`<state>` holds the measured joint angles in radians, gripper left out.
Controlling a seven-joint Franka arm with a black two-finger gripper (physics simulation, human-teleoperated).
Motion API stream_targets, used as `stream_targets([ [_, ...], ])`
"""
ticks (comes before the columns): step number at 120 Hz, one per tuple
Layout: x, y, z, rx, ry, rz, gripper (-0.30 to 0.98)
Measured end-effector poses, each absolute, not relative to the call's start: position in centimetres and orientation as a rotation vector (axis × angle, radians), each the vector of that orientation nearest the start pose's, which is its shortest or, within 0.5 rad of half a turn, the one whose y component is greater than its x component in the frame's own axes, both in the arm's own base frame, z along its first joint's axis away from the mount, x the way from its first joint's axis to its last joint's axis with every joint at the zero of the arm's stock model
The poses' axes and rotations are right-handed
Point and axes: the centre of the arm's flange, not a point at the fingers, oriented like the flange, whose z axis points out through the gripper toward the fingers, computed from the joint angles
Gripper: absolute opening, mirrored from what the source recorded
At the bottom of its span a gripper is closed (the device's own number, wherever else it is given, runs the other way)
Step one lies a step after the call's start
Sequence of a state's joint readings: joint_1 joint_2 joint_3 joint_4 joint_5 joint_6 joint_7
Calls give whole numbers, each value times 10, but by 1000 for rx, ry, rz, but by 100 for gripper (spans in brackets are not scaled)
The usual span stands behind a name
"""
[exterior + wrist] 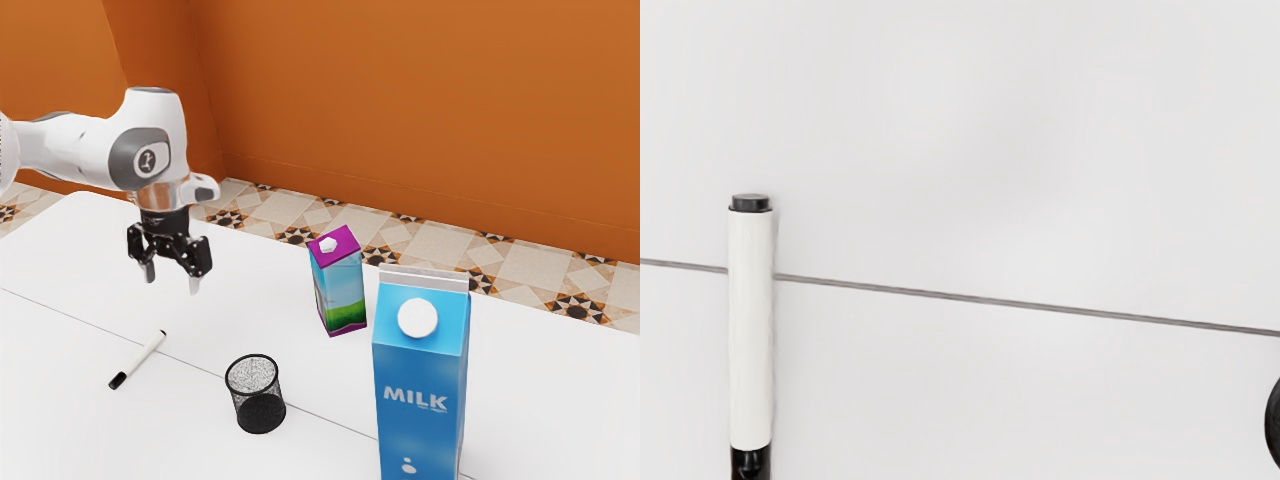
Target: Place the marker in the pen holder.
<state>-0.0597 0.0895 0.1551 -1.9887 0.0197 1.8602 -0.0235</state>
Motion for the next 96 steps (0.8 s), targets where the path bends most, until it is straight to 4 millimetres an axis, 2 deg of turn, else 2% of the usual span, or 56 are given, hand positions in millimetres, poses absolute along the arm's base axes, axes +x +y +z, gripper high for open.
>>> stream_targets([
  [8,538,56,390,-3090,-161,325,69],
  [20,514,60,379,-3079,-99,265,69],
  [29,493,62,353,-3078,-63,261,69],
  [41,490,70,314,-3067,-39,279,69],
  [52,490,91,303,-3063,-54,252,69],
  [60,479,110,294,-3067,-83,248,69],
  [67,471,118,289,-3072,-82,234,69],
  [76,476,122,283,-3069,-50,206,69],
  [87,501,126,278,-3050,-8,179,69],
  [96,510,129,265,-3044,13,202,69],
])
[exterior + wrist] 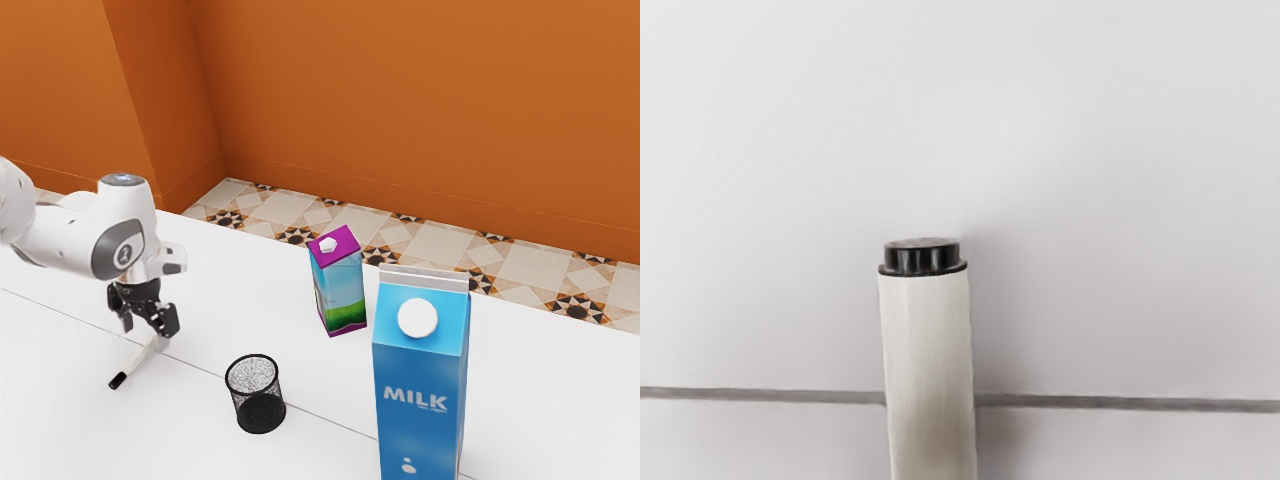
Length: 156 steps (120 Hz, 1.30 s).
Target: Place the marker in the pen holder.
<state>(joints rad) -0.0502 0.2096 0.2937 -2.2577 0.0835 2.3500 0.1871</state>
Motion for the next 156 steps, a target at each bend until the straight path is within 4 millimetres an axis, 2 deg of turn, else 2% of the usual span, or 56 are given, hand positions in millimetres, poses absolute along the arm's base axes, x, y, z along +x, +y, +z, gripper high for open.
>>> stream_targets([
  [20,512,138,247,-3044,27,246,69],
  [54,522,141,244,-3041,84,246,64],
  [62,522,141,242,-3041,96,251,58],
  [97,523,140,243,-3045,129,250,16],
  [128,523,139,242,-3041,150,246,2],
  [140,524,137,253,-3043,155,214,-2],
  [156,523,131,286,-3051,162,119,-5],
])
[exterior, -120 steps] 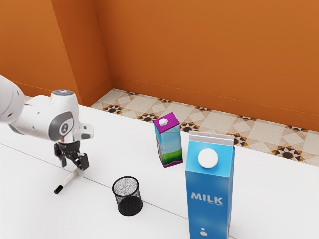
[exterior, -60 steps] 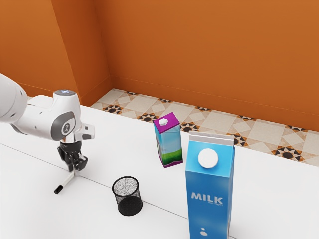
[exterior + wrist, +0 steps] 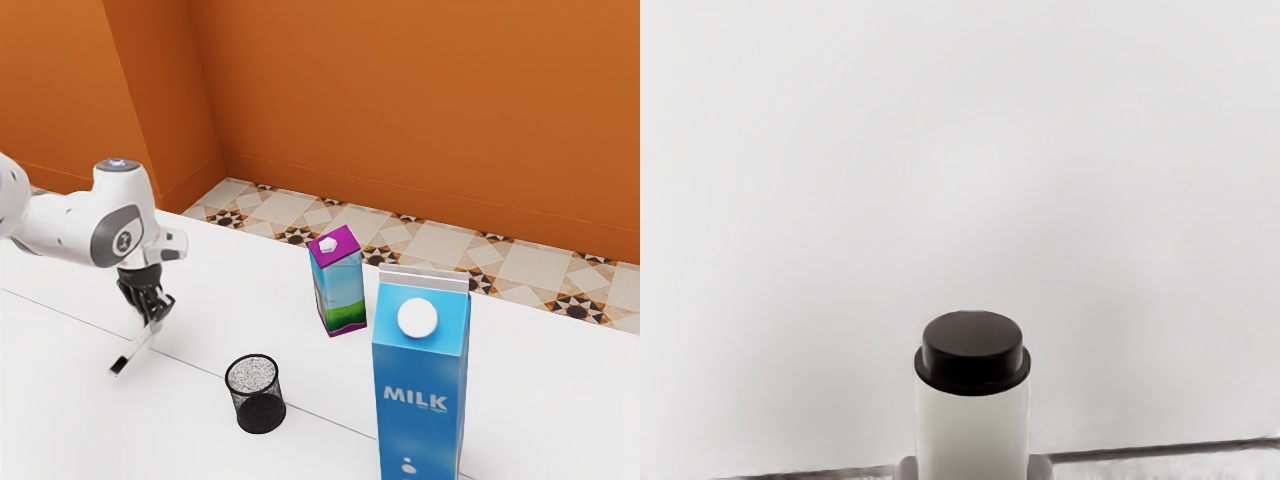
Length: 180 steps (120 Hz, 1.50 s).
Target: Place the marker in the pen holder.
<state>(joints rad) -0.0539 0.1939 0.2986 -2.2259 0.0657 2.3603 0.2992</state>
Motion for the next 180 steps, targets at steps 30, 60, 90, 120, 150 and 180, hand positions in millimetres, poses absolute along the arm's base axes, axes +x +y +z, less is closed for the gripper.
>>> stream_targets([
  [30,517,21,424,-3014,448,-294,-7],
  [60,513,-59,440,-2960,633,-479,-8],
  [90,500,-130,440,-2940,770,-639,-8],
  [120,457,-139,430,-2960,756,-662,-6],
  [150,444,-144,413,-2987,753,-626,-5],
  [180,448,-142,393,-3024,754,-561,41],
])
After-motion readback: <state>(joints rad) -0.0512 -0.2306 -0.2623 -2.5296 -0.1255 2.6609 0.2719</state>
